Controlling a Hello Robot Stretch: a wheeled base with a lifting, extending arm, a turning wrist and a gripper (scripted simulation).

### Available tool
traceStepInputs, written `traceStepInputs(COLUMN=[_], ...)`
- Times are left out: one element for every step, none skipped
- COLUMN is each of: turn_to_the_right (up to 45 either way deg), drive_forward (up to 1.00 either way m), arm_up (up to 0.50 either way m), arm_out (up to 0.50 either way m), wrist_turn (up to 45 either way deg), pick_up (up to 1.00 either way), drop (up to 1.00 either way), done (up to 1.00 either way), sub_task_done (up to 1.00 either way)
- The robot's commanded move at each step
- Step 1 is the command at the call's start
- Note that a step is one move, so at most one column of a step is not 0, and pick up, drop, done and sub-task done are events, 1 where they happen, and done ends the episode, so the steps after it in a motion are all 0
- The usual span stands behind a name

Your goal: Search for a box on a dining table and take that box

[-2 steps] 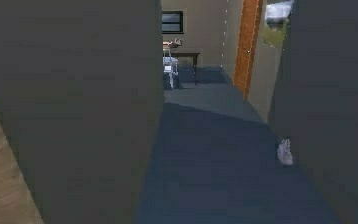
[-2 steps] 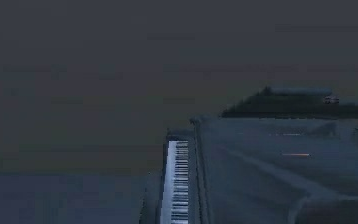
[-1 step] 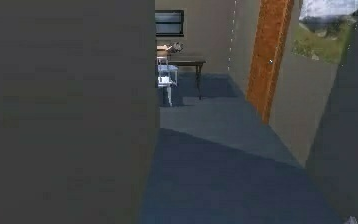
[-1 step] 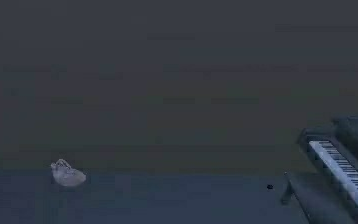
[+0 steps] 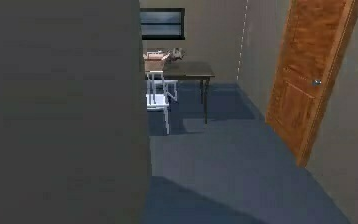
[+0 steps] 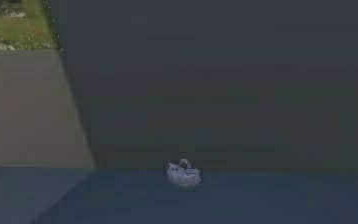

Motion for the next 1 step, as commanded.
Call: traceStepInputs(turn_to_the_right=[0.0], drive_forward=[1.00], arm_up=[0.00], arm_out=[0.00], wrist_turn=[0.0], pick_up=[0.00], drop=[0.00], done=[0.00], sub_task_done=[0.00])
